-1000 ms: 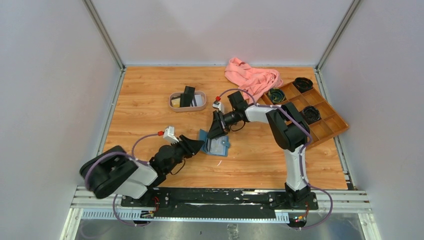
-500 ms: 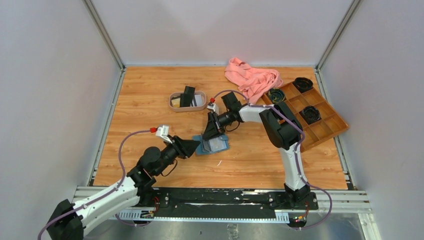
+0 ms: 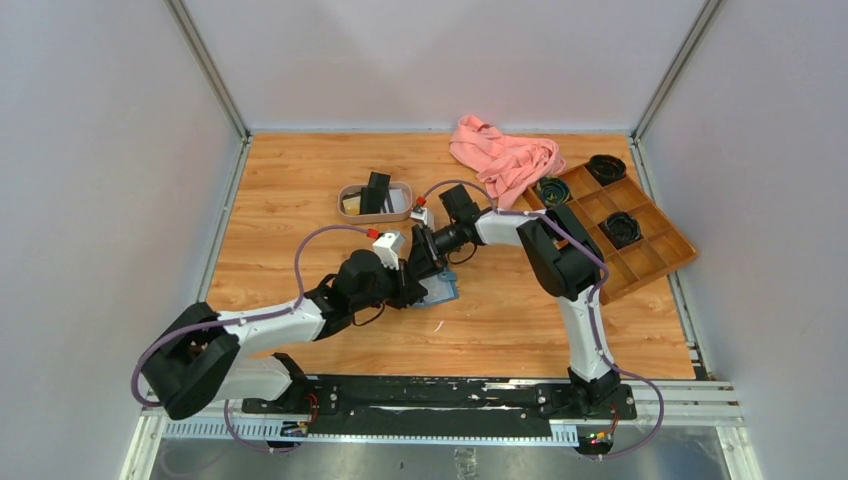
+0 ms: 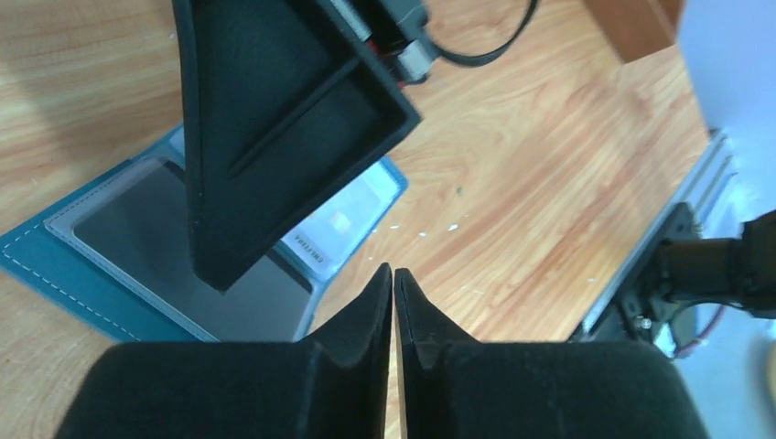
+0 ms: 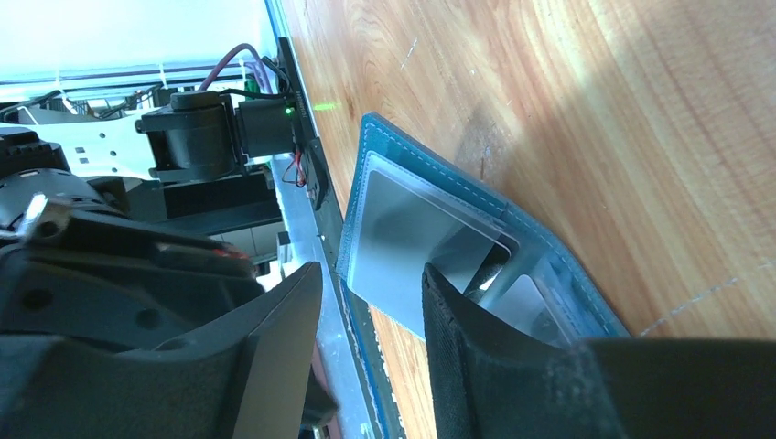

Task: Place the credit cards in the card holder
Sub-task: Open the card holder at the center of the board.

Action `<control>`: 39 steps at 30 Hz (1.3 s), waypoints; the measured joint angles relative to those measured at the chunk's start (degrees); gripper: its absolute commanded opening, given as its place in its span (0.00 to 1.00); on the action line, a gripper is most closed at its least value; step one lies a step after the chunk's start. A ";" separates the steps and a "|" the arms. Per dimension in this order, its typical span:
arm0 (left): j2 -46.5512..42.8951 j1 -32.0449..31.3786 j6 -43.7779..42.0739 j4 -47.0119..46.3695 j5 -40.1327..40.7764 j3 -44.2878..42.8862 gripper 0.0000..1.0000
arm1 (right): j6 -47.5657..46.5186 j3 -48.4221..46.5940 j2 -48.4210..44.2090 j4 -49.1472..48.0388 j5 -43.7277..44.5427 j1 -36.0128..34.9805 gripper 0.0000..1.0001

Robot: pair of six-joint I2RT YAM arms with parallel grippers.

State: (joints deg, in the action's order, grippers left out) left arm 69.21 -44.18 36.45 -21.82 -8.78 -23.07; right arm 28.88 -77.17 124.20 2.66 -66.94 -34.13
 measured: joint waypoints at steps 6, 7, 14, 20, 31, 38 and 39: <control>6.67 0.00 -0.96 0.90 3.28 -0.28 0.00 | -3.65 -1.84 -0.02 3.52 0.59 0.07 0.46; 7.21 0.00 -0.96 1.07 4.42 -0.11 0.00 | -4.81 -2.27 -0.31 4.63 0.96 0.37 0.46; 7.34 0.00 -0.44 1.42 11.65 1.84 0.00 | -21.31 -4.26 -8.39 17.86 9.75 2.08 0.45; 7.32 0.00 -0.46 1.33 14.03 2.14 0.00 | -40.89 0.59 -28.48 22.69 17.44 2.56 0.55; 8.90 0.00 -0.46 -1.40 13.68 2.60 0.00 | -44.74 9.20 -22.36 23.19 8.24 0.44 0.51; 10.14 0.00 0.39 -5.16 13.20 3.72 0.00 | -36.22 10.05 -19.52 21.00 15.82 -0.76 0.48; 10.38 0.00 0.42 -5.53 13.14 3.72 0.00 | -35.41 10.05 -19.45 20.72 16.68 -0.76 0.48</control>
State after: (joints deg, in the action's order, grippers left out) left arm 79.59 -44.18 36.86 -27.35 4.36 -19.35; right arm -6.52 -67.11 104.75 23.38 -50.26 -34.89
